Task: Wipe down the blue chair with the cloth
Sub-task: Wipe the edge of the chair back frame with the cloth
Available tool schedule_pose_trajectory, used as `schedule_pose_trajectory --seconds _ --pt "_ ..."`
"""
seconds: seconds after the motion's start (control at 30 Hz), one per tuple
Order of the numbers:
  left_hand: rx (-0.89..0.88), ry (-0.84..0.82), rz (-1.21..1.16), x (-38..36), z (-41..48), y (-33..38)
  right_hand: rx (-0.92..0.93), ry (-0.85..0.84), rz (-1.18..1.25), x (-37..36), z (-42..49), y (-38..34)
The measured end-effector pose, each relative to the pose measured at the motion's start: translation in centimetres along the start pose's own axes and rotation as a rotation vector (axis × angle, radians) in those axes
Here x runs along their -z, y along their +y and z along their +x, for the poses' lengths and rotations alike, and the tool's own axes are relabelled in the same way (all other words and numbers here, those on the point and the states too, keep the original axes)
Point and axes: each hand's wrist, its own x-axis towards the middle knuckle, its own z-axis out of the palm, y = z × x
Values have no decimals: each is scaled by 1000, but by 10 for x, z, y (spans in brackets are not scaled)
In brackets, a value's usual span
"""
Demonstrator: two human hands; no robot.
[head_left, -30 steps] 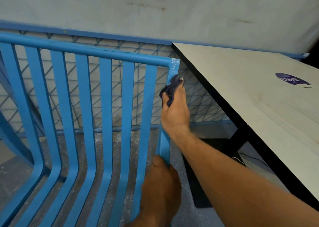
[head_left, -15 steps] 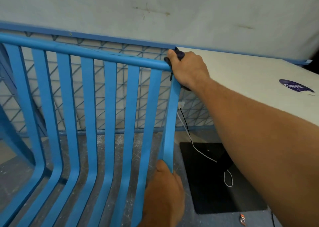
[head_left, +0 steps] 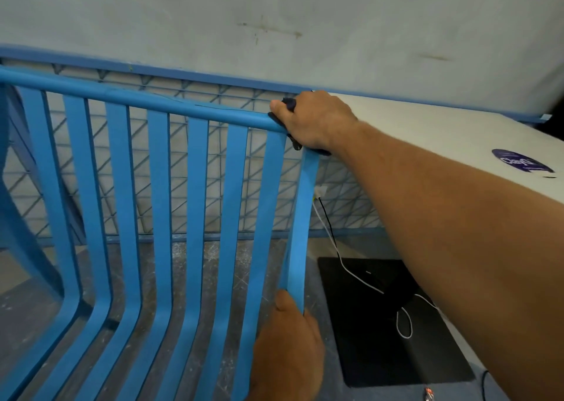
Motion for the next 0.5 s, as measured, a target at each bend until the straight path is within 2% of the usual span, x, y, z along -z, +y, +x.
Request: schedule_pose_trajectory --seconds 0.1,0.17,0.23,0.3,0.4,0.5 --pt "0 -6 -19 0 -1 0 6 -36 147 -3 -3 9" --pt "4 2 -7 1 -1 1 -120 -8 410 -8 -10 22" --pt "10 8 31 3 -1 3 -215 10 529 -11 -14 27" --pt "15 -1 45 4 -1 4 -222 3 472 -10 -9 22" --pt "25 -23 30 4 -1 4 -125 -11 201 -4 1 3" --pt "34 -25 24 5 1 3 -36 7 49 -4 5 -18"
